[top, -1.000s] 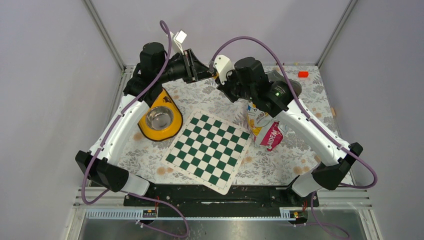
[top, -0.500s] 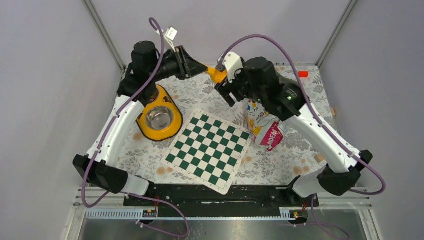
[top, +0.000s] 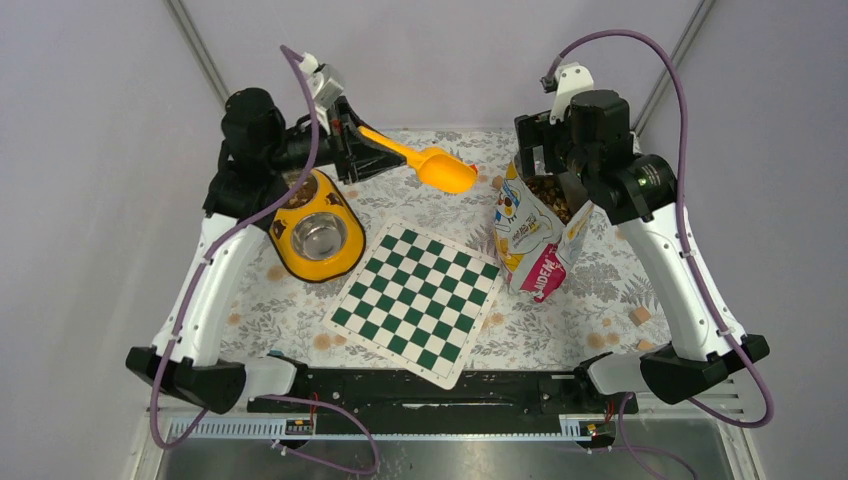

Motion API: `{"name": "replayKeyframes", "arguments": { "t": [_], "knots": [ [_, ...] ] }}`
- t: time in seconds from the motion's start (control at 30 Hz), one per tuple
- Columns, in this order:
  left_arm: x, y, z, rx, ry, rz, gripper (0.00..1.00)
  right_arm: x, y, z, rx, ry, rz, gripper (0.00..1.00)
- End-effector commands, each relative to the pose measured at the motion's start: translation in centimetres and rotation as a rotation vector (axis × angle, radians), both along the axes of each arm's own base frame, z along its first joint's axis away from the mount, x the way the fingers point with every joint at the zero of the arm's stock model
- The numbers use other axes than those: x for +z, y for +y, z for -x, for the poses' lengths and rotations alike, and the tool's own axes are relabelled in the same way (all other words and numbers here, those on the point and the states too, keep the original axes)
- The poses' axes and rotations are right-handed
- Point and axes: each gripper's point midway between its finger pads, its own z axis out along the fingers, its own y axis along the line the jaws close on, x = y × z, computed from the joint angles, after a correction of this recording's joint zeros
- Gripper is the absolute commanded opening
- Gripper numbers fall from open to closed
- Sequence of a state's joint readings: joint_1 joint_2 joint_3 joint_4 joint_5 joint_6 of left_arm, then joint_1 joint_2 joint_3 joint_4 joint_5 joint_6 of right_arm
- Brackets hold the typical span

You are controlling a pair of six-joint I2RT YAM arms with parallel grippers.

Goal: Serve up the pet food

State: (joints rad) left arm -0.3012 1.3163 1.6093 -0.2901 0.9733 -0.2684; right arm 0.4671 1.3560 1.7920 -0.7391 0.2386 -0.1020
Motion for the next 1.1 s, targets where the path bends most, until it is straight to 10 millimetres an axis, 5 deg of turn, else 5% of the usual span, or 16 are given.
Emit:
{"name": "replayKeyframes", "arguments": {
  "t": [0.0, 0.23, 0.67, 0.83, 0.87, 0.93, 1.07],
  "knots": [
    [3.2, 0.5, 5.7, -0.216, -0.333, -0.006, 0.00, -1.2, -3.7, 0.6, -0.141, 0.071, 0.002, 0.99],
    [3.3, 0.3, 5.1, -0.208, -0.287, 0.017, 0.00, -2.8, -8.5, 0.4, -0.310, 0.095, 0.065, 0.99],
    [3.7, 0.5, 1.0, 0.025, -0.153, 0.111, 0.00, -9.6, -13.8, -0.4, -0.587, 0.281, -0.035, 0.92],
    [3.5, 0.8, -1.7, 0.150, -0.027, 0.168, 0.00, -12.9, -13.7, -0.3, -0.626, 0.411, -0.056, 0.59],
    [3.5, 0.9, -2.2, 0.172, -0.002, 0.176, 0.00, -13.3, -13.8, -0.2, -0.633, 0.423, -0.053, 0.48],
    [3.2, 1.1, -3.1, 0.219, 0.045, 0.188, 0.00, -13.2, -13.4, -0.3, -0.621, 0.424, -0.067, 0.05],
    [3.1, 1.3, -3.9, 0.257, 0.098, 0.213, 0.00, -11.3, -11.5, -1.2, -0.542, 0.385, -0.163, 0.00]
  ]
}}
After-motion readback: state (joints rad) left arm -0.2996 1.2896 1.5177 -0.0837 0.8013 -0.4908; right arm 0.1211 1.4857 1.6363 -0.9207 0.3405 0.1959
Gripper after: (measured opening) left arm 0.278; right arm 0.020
